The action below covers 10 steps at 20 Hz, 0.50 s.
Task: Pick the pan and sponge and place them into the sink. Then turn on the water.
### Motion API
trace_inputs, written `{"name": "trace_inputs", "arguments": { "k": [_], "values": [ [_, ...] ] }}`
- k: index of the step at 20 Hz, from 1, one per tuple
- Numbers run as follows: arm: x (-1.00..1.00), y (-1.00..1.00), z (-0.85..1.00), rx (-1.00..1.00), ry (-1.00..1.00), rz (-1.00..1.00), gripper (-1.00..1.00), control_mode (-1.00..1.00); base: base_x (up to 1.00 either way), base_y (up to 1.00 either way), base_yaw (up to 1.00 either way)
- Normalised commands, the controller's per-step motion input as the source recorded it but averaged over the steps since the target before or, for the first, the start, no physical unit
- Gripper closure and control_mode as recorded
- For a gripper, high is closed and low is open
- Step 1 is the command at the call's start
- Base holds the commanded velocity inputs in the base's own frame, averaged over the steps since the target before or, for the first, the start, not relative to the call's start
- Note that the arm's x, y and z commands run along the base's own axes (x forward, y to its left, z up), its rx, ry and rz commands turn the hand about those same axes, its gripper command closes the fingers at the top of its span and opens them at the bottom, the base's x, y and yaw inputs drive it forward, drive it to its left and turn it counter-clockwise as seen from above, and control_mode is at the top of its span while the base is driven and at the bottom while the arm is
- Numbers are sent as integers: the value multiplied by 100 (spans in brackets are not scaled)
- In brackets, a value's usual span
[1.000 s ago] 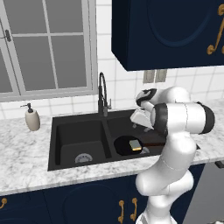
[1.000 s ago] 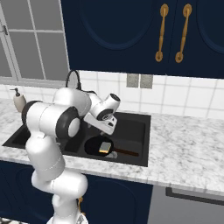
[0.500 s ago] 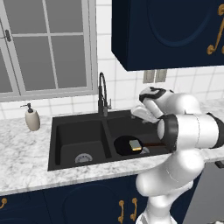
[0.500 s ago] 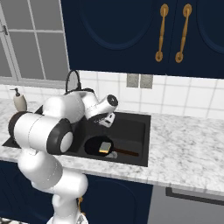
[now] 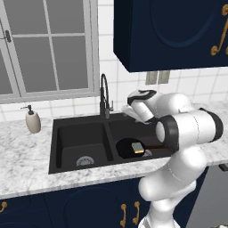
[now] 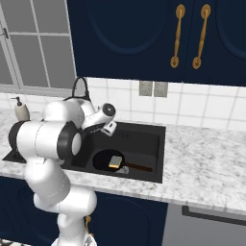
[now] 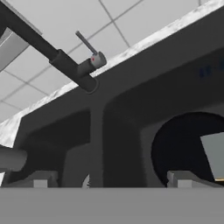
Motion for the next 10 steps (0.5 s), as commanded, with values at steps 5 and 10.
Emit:
{"name": "trace_inputs", "arguments": {
  "k": [5, 10],
  "values": [
    [59, 0, 0, 12, 1, 0, -100, -100, 0, 0, 0],
    [53, 0, -2, 13, 0, 0, -100, -100, 0, 0, 0]
  ]
}}
